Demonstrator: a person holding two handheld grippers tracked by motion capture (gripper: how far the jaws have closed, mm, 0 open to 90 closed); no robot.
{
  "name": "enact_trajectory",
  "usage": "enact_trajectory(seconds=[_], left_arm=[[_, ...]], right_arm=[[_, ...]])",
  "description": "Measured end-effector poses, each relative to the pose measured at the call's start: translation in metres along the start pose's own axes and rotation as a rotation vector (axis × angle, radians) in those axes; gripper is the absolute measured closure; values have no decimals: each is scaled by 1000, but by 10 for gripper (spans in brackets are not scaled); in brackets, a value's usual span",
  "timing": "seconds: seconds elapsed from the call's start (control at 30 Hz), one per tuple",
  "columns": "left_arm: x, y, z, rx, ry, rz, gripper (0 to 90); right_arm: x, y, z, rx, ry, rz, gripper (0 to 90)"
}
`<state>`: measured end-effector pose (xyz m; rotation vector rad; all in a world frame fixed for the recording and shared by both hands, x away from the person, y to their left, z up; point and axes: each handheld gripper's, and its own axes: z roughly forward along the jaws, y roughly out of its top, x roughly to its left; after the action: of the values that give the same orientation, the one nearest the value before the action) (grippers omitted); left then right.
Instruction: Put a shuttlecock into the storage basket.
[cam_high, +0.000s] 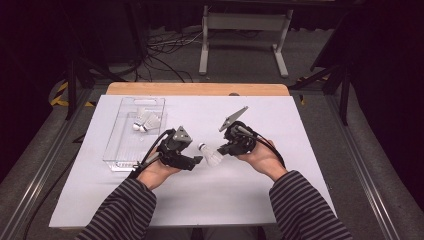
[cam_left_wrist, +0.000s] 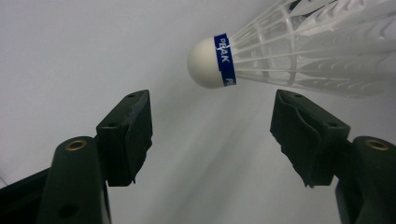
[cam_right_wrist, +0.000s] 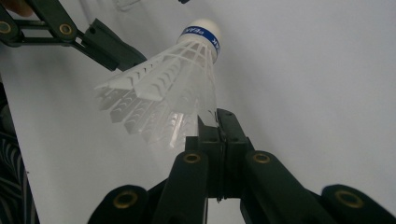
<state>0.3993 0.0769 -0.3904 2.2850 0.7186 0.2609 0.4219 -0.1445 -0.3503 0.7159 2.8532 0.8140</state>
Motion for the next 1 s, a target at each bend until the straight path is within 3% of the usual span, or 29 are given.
enact_trajectory(seconds=[0.53,1.0], left_arm=[[-6,2,3,26,-17,58,280],[-9,5,3,44,-18,89,355]], right_arm=[[7,11,4,16,13,-27,899],[10,16,8,11,11,-37,899]])
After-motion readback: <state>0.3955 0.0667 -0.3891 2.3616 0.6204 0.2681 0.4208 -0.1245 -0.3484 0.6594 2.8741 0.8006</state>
